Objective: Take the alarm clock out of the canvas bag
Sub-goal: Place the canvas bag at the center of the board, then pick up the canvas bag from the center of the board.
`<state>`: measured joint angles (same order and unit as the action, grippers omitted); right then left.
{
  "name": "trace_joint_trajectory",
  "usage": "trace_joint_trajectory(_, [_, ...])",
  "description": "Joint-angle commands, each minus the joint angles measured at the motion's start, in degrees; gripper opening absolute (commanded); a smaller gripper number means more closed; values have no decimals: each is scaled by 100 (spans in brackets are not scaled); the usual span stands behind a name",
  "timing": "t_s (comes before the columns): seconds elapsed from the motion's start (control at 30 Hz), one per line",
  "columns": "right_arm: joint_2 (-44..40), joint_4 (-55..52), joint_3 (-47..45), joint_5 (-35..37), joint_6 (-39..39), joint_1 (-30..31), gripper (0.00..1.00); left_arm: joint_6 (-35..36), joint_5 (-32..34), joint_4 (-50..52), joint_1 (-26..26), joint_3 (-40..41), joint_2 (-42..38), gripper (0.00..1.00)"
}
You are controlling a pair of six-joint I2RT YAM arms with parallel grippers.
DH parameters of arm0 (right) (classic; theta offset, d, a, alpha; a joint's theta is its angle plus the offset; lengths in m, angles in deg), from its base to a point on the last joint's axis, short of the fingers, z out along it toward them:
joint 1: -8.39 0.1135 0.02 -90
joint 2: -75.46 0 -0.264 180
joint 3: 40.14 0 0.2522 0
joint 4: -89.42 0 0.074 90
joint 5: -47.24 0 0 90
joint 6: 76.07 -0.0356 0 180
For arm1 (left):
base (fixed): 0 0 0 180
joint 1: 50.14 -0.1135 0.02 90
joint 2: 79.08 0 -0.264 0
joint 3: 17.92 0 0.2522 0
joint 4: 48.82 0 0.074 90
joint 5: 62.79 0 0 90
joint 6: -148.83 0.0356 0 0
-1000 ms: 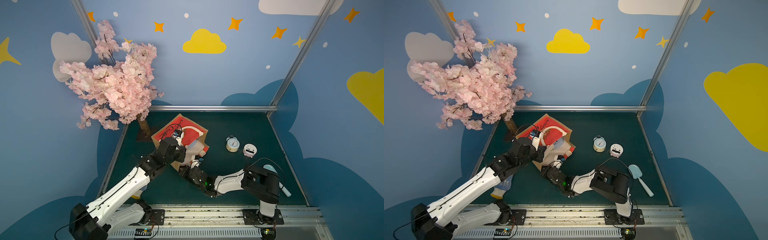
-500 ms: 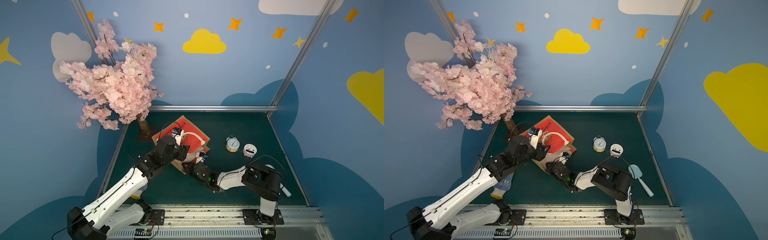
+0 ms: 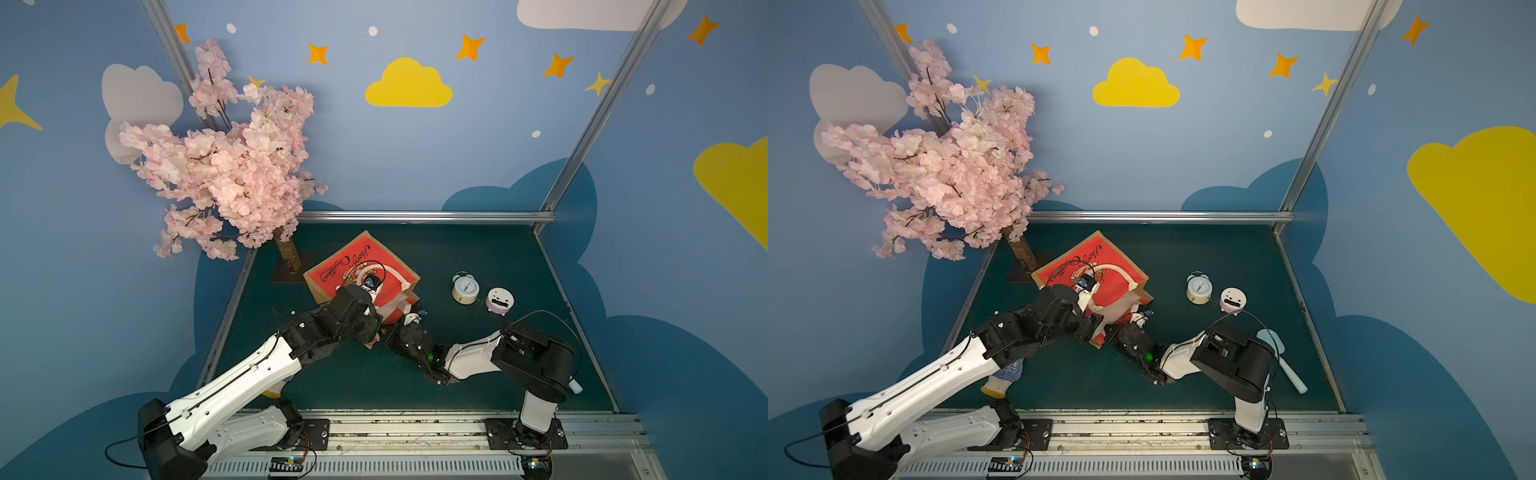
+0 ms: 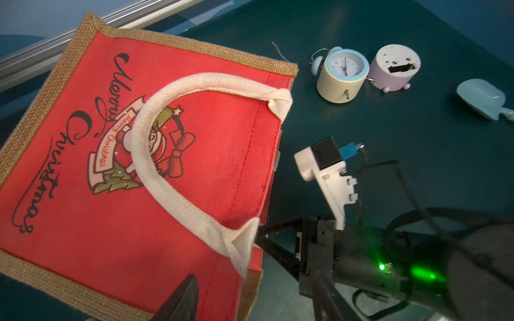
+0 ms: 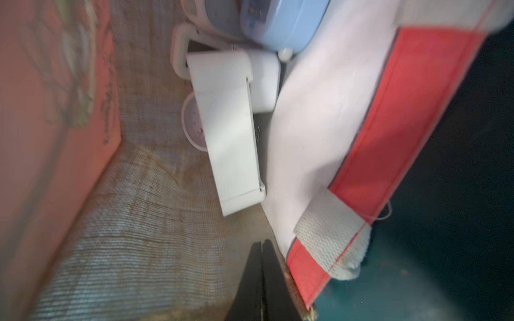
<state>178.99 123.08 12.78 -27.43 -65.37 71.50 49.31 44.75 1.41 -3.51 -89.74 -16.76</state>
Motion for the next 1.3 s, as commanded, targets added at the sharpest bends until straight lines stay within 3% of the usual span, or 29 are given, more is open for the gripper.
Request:
trace_joint_trajectory(0.0, [-348, -160, -192, -37, 176, -143, 7, 310, 311, 185, 30, -209, 241, 65])
trace_joint_trajectory(0.23, [-609, -190, -464, -212, 253, -475, 8, 423, 613, 277, 37, -455, 921, 63])
trace_joint_trajectory(0.53, [-954, -376, -645, -359, 388, -771, 8, 377, 1304, 378, 52, -679, 1550, 54])
trace_joint_trajectory(0.67, [-983, -487, -592, -434, 462, -893, 8, 242, 1818, 266, 48, -778, 1780, 32])
trace_joint_trajectory(0.8, [-735, -218, -550, -812, 452, -1124, 11, 431, 1753, 0, 48, -700, 1714, 3])
trace_joint_trajectory(1.03, [281, 1181, -9, -1812, 590, -1143, 32, 470, 981, -1270, 48, -12, 707, 3])
trace_joint_trajectory(1.1, [506, 1178, 267, -1998, 652, -1135, 42, 427, 848, -1308, 48, 16, 552, 3])
trace_joint_trajectory(1.27, [982, 1405, 633, -2348, 656, -1177, 52, 380, 577, -1007, 36, -89, 518, 3])
